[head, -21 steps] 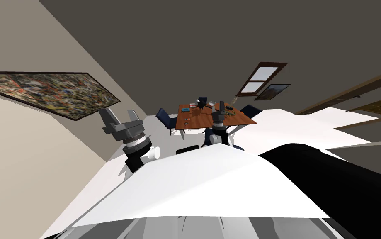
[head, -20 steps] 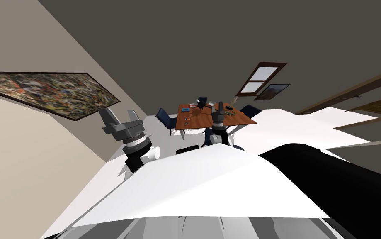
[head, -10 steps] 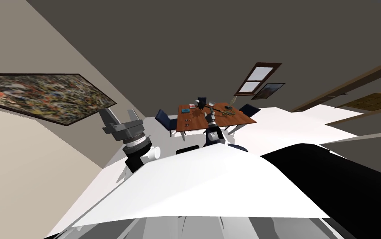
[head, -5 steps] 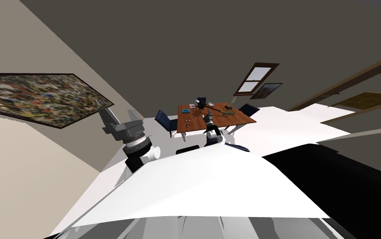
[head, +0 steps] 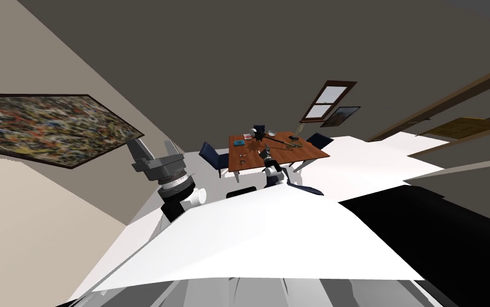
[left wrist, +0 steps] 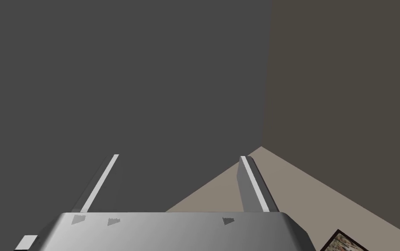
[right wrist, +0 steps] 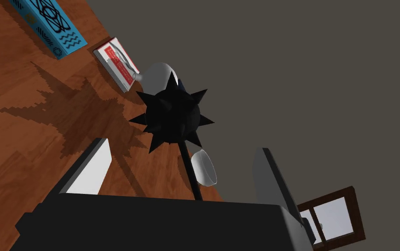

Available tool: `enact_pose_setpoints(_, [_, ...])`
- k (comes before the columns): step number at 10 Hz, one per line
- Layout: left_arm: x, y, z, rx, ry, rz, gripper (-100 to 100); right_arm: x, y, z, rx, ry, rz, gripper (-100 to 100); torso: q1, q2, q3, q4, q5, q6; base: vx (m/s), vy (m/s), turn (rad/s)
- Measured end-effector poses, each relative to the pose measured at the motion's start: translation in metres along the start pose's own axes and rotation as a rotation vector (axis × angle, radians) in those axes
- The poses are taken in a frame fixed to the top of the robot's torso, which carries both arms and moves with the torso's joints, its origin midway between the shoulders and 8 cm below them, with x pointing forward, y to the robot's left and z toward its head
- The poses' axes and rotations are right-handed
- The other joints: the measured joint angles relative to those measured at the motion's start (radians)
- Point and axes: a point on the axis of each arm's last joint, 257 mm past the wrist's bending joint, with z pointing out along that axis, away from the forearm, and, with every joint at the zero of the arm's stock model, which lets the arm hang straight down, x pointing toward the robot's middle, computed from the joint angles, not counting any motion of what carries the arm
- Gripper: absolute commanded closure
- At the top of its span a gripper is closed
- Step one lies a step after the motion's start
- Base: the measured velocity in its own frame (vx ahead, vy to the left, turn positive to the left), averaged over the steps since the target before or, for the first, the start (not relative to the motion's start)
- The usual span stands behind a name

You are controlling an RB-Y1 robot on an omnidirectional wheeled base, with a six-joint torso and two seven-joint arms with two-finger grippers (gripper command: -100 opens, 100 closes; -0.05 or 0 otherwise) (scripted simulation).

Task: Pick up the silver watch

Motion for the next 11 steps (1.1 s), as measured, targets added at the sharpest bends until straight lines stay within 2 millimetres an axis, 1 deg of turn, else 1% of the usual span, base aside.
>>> enact_pose_setpoints(2, [0.0,0.0,0.0,0.0,0.0,0.0,0,-0.01,-0.025,0.01,0.063,-0.03,0.087,-100,0.0,0.0,0.0,0.0,0.0,0.0,0.034,0.04,-0.032])
enact_pose_setpoints(3, [0.0,0.0,0.0,0.0,0.0,0.0,0,-0.016,-0.036,0.011,0.091,-0.047,0.116,-100,0.0,0.0,0.0,0.0,0.0,0.0,0.038,0.027,-0.042])
enact_pose_setpoints(4, [0.0,0.0,0.0,0.0,0.0,0.0,0,-0.024,-0.051,0.014,0.126,-0.068,0.152,-100,-0.001,0.0,0.0,0.0,0.0,0.0,0.027,0.024,-0.015])
enact_pose_setpoints(5, [0.0,0.0,0.0,0.0,0.0,0.0,0,-0.027,-0.057,0.013,0.144,-0.08,0.177,-100,-0.001,0.0,0.0,0.0,0.0,0.0,0.026,0.03,-0.033])
enact_pose_setpoints(7, [0.0,0.0,0.0,0.0,0.0,0.0,0,-0.034,-0.082,0.016,0.205,-0.116,0.263,-100,0.0,0.0,0.0,0.0,0.0,0.0,0.033,0.039,-0.035])
enact_pose_setpoints(8, [0.0,0.0,0.0,0.0,0.0,0.0,0,-0.036,-0.091,0.018,0.229,-0.132,0.292,-100,0.0,0.0,0.0,0.0,0.0,0.0,0.028,0.03,-0.019])
enact_pose_setpoints(10, [0.0,0.0,0.0,0.0,0.0,0.0,0,-0.04,-0.118,0.018,0.297,-0.174,0.38,-100,0.0,0.0,0.0,0.0,0.0,0.0,0.032,0.042,-0.037])
enact_pose_setpoints(11, [0.0,0.0,0.0,0.0,0.0,0.0,0,-0.046,-0.129,0.018,0.322,-0.194,0.407,-100,0.0,0.0,0.0,0.0,0.0,0.0,0.021,0.035,-0.026])
